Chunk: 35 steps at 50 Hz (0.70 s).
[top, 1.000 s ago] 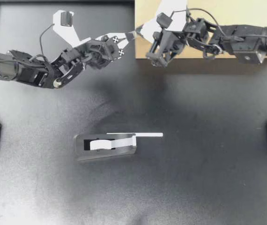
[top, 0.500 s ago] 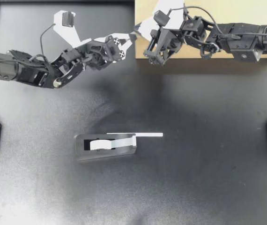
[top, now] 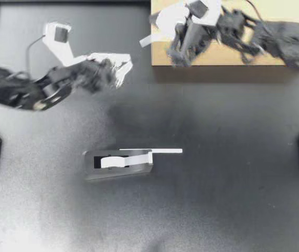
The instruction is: Cut a small piece of tape from the tape dispenser then place it on the cardboard box's edge.
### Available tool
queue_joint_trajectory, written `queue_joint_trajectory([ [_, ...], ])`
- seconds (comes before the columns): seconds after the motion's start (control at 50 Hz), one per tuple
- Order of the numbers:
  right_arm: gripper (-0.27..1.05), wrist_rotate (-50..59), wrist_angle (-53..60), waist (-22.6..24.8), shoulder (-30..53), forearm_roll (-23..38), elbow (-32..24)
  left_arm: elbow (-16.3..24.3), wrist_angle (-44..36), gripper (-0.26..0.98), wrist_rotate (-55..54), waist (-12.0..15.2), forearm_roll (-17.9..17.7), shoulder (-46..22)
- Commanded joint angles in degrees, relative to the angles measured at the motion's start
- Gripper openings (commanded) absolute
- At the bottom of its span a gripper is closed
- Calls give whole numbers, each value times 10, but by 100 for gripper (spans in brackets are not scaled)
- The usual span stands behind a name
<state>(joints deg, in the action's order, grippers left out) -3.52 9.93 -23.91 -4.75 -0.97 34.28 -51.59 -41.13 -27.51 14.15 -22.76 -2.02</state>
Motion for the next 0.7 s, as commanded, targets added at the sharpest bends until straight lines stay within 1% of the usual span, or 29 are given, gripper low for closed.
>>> queue_joint_trajectory([
  [0.0, -8, 12, 4, 35, -47, -1, 12, -10, 12, 45, 77, -27, 25, 59],
  [0.08, -8, 24, 7, 68, -69, -1, 33, -19, 25, 45, 154, -54, 40, 94],
  [0.16, -8, 36, 10, 99, -90, -1, 50, -27, 34, 45, 227, -80, 43, 127],
  [0.32, -8, 62, 15, 163, -114, -1, 81, -43, 34, 45, 316, -121, 47, 173],
  [0.42, -8, 74, 22, 182, -115, -1, 92, -51, 30, 45, 344, -141, 55, 189],
  [0.48, -8, 76, 24, 188, -114, -1, 96, -54, 28, 45, 349, -147, 62, 193],
  [0.64, -8, 76, 30, 207, -115, -1, 98, -49, 25, 44, 350, -162, 101, 197],
  [0.68, -8, 76, 31, 208, -115, -1, 98, -49, 25, 43, 350, -163, 105, 197],
])
